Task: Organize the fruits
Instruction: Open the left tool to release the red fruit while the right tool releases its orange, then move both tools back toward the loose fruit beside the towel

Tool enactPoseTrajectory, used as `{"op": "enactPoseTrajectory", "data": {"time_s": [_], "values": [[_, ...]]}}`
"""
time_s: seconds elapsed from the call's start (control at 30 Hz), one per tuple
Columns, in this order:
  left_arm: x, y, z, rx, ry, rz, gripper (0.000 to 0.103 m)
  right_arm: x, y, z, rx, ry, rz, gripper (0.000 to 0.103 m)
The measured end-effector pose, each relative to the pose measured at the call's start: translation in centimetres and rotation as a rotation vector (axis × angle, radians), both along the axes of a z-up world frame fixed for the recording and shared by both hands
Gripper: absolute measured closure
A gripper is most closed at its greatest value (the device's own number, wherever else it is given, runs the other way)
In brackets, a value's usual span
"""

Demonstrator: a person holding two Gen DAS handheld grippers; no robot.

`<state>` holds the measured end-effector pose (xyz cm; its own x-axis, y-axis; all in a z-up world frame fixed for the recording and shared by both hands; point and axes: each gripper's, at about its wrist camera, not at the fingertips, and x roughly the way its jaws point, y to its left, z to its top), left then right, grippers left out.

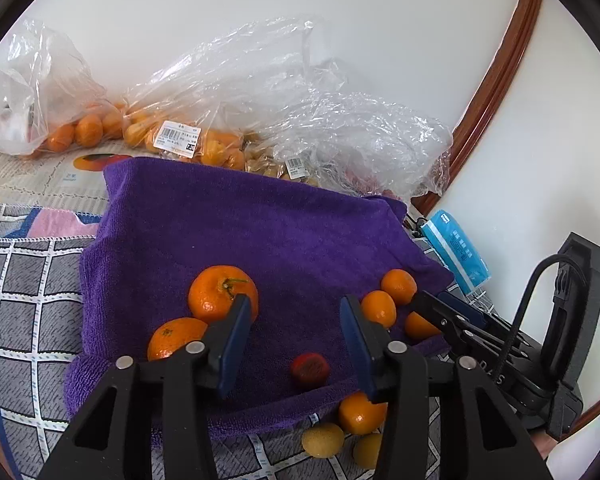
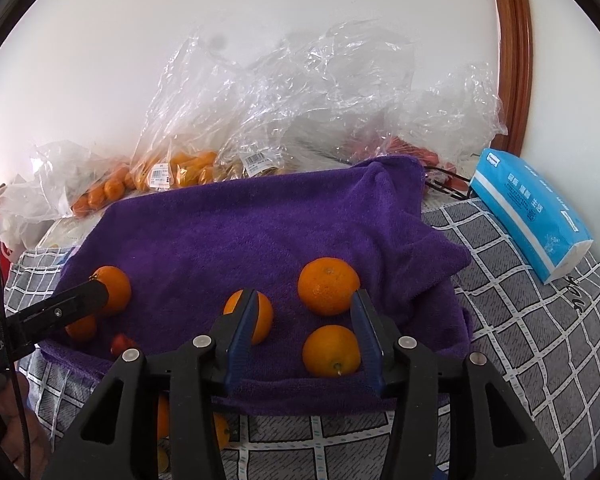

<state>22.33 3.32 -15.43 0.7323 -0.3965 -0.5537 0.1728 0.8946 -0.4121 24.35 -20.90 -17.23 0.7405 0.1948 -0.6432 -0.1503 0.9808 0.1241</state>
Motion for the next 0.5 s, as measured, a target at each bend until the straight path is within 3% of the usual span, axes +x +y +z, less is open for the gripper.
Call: {"op": "enactPoseTrajectory", "data": {"time_s": [0.3,0.5], "values": [[-1.5,0.9,2.2,-0.002,-0.059,0.049,0.05,-3.6,0.7,0.8,0.054,0.049,0.078,0.058],[-2.9,2.0,3.9,-0.024,-0.021,0.067,0.046,-5.6,2.2,-0.3,0.05,0.107,0.134,0.063]]}}
